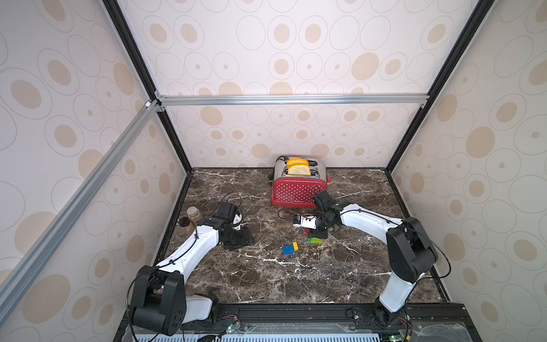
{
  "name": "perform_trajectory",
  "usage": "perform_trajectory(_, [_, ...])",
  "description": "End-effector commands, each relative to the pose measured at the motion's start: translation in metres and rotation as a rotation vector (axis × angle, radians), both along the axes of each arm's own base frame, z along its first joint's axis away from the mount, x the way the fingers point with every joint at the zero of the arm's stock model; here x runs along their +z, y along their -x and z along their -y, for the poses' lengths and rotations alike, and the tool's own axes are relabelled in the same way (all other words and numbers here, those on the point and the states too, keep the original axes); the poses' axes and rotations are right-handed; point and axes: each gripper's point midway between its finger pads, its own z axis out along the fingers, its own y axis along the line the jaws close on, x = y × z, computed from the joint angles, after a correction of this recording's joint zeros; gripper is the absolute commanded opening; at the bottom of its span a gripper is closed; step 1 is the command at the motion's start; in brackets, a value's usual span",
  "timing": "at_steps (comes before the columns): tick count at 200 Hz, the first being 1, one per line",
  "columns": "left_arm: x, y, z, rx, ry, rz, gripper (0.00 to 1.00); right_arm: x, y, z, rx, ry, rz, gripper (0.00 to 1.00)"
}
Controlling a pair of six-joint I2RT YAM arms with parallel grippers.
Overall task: Assemble the number 5 with lego
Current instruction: Assemble the lego brick with the lego brick.
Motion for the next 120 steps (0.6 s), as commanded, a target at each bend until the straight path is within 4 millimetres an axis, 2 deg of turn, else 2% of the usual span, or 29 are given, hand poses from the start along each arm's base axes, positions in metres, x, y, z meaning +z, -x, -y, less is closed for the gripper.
perform_trajectory(1, [0.01, -0.009, 0.002, -0.02, -0.005, 0.035, 0.54, -0.013, 0.013, 0.005, 0.023, 0.022, -0.047, 0.26])
perform_trajectory(56, [0.01, -0.008, 0.001, -0.02, -0.007, 0.038, 0.54, -0.017, 0.013, 0.01, 0.022, 0.039, -0.034, 0.26])
perform_trajectory(120, [0.01, -0.006, 0.0, -0.02, -0.009, 0.039, 0.54, -0.003, 0.011, 0.013, 0.013, 0.008, 0.009, 0.26])
